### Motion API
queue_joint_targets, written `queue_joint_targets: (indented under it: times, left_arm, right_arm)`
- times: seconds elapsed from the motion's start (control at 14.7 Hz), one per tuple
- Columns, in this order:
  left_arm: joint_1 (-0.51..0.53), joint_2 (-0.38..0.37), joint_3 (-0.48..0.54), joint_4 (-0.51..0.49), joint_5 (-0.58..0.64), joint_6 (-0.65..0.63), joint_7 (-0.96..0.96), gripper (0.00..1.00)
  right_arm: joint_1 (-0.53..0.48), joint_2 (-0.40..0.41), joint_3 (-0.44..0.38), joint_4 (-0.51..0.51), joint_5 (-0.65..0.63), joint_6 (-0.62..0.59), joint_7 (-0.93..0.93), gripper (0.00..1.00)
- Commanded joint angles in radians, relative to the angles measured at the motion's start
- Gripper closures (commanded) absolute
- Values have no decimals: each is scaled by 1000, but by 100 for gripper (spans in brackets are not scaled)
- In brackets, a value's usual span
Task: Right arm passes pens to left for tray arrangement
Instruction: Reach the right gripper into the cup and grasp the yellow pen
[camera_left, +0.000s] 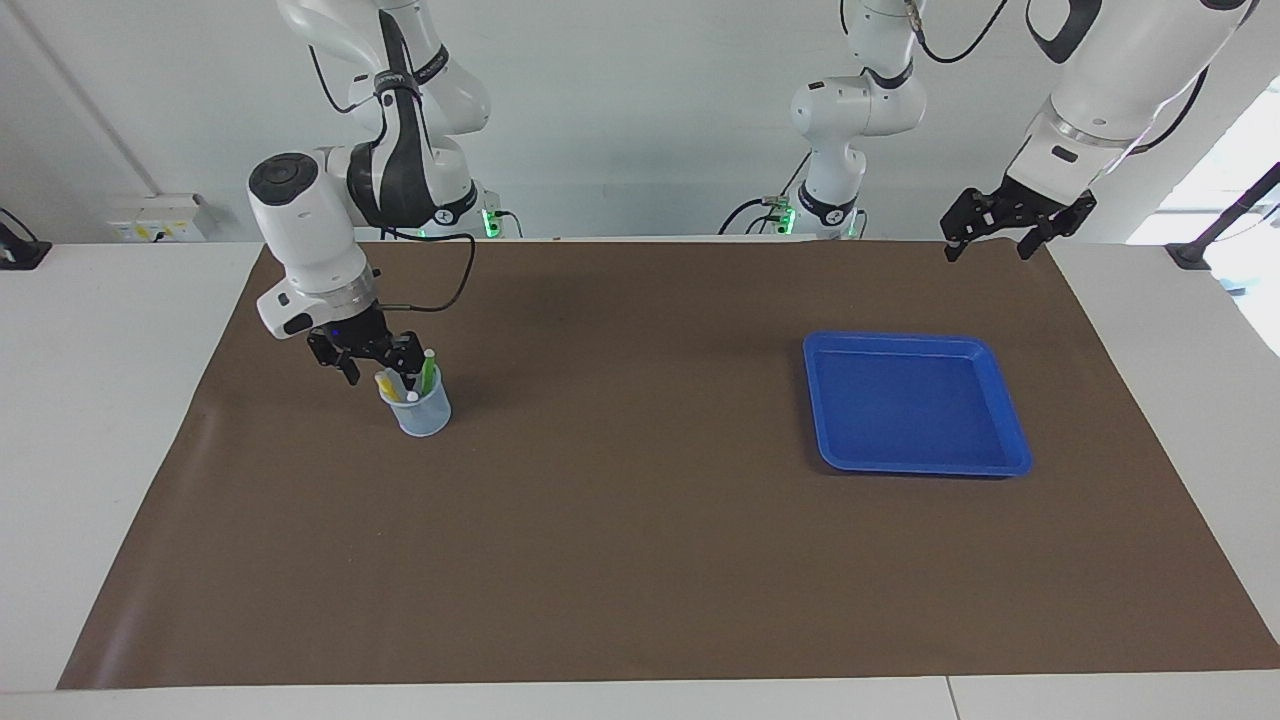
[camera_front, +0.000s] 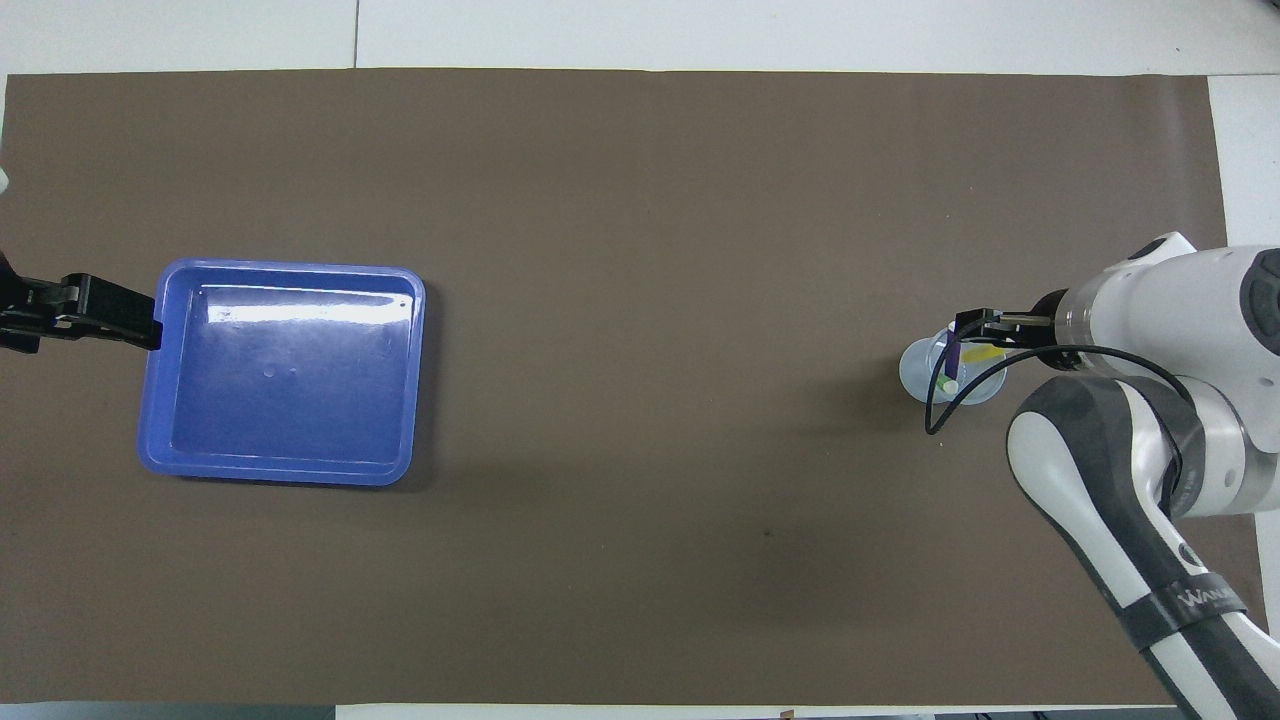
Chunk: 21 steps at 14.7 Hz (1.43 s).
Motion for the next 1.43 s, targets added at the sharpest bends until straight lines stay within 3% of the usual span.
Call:
queue_joint_targets:
  times: [0.0,0.41,0.54,0.75,0.81,0.88,1.36]
  left_arm:
    - [3,-7,1,-10,0,2,5,0]
    - [2,-9,1,-11,0,-3,3,0]
    - [6,-11,3,-19,0,-3,3,0]
    - [5,-21,3,-31,0,-1,3,0]
    - [5,-21,3,-33,0,-1,5,0]
    - [5,-21,3,-36,0,0,5,0]
    - [6,-23,3,-39,0,3,5,0]
  right_arm:
    - [-9,-18,6,-19,18,3,9,31]
    - [-12,-30,6,-16,20,-66,6,32]
    - [-12,-30,6,-16,20,-61,0,49]
    - [-14,-27,4,-16,20,-35,0,61]
    - [-20,-29,4,-16,20,-29,-1,74]
    - [-24,-29,6,-16,20,-28,-1,97]
    - [-23,-65,7,10,20,-50,11,100]
